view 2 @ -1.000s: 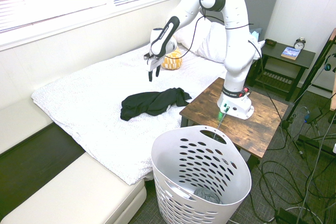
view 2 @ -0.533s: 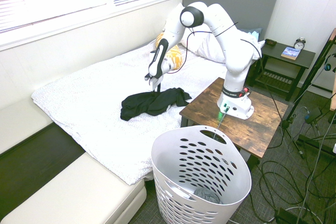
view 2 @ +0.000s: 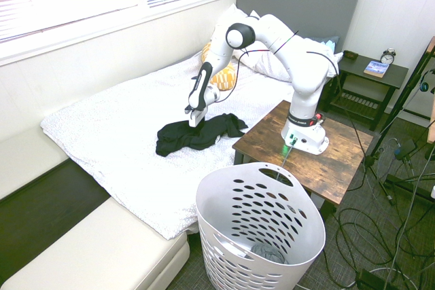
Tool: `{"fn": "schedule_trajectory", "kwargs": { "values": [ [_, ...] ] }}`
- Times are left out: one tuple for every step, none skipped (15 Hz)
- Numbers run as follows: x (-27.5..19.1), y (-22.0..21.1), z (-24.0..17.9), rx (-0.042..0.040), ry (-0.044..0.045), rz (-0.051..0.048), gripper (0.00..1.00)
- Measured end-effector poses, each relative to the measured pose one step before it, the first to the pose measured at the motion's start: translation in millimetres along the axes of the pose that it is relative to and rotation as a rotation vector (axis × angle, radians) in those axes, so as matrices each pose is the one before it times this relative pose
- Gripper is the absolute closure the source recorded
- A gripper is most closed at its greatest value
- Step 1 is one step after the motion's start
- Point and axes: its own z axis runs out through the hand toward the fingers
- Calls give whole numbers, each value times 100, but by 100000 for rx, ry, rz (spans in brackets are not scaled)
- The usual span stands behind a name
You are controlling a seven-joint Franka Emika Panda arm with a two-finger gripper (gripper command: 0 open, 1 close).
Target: Put my clothes in the laundry bag
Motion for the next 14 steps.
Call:
{"fn": "schedule_trajectory", "kwargs": {
  "values": [
    [-98, 78, 135, -175, -282, -239, 100],
    [-152, 116, 204, -183, -449, -208, 100],
    [-105, 98, 164, -42, -377, -197, 100],
    [-12, 110, 60, 77, -203, -130, 100],
    [49, 142, 14, 93, -93, -175, 100],
    [80, 176, 13, 68, -71, 81, 100],
    [97, 193, -4, 71, -9, 150, 100],
    [93, 232, 3, 51, -25, 159, 100],
    [88, 259, 12, 27, -77, 206, 100],
    [82, 252, 14, 34, -100, 163, 100],
    [98, 232, 1, 21, -59, 212, 100],
    [100, 171, -16, 63, -15, 269, 100],
    [60, 90, -13, 82, -14, 269, 100],
    [14, 23, -5, 149, -66, 258, 100]
  ]
}}
